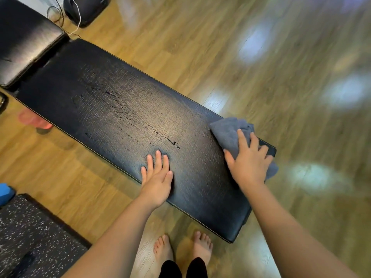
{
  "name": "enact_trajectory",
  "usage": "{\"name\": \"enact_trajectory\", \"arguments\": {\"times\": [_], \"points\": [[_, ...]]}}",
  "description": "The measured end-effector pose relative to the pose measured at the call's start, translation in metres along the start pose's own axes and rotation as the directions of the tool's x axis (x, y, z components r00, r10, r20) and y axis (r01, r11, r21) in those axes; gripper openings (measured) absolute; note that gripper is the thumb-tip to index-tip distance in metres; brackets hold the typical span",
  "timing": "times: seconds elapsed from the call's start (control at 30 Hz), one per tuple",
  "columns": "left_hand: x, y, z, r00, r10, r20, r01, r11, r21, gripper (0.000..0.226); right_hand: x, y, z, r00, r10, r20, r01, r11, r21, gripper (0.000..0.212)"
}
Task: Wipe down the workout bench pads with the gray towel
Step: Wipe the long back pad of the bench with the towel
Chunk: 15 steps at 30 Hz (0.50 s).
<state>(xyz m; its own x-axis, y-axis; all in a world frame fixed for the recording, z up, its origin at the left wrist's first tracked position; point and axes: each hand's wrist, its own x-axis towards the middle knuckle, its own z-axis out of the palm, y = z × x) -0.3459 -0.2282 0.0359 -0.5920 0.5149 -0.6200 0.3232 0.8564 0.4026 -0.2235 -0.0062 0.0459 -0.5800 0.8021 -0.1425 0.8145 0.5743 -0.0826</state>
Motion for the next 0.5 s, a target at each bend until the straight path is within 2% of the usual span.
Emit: {"name": "enact_trajectory", "arguments": {"times": [0.1,0.23,0.3,0.33,0.37,0.43,0.47,0.5], "points": [[0.0,0.0,0.0,1.0,0.012,-0.009,-0.012,1.0,-0.026,0.057,-0.056,-0.017,0.007,0.996,-0.09,0.014,0.091,0.996,-0.024,0.071],[0.0,-0.002,0.009,0.998,0.013,-0.064,-0.012,1.0,0.004,0.058,-0.132,-0.045,0.017,0.974,-0.185,0.129,0.189,0.982,-0.024,0.079],[-0.002,-0.007,0.013,0.989,0.065,-0.13,-0.072,0.996,-0.05,0.059,-0.153,-0.053,0.022,0.964,-0.191,0.183,0.2,0.979,-0.029,0.082],[-0.005,-0.011,0.013,0.973,0.098,-0.208,-0.125,0.985,-0.12,0.058,-0.156,-0.054,0.023,0.963,-0.195,0.186,0.205,0.978,-0.033,0.082],[-0.009,-0.014,0.011,0.943,0.111,-0.315,-0.182,0.962,-0.204,0.055,-0.155,-0.053,0.024,0.963,-0.207,0.172,0.217,0.976,-0.038,0.08],[-0.019,-0.022,0.003,0.845,0.006,-0.534,-0.223,0.913,-0.342,0.045,-0.145,-0.048,0.025,0.96,-0.245,0.132,0.253,0.966,-0.051,0.077],[-0.021,-0.027,-0.002,0.778,-0.102,-0.62,-0.195,0.899,-0.393,0.041,-0.139,-0.047,0.025,0.957,-0.266,0.115,0.273,0.96,-0.059,0.075],[-0.019,-0.033,-0.008,0.717,-0.271,-0.642,-0.116,0.862,-0.494,0.043,-0.132,-0.046,0.025,0.952,-0.286,0.105,0.294,0.953,-0.069,0.074]]}}
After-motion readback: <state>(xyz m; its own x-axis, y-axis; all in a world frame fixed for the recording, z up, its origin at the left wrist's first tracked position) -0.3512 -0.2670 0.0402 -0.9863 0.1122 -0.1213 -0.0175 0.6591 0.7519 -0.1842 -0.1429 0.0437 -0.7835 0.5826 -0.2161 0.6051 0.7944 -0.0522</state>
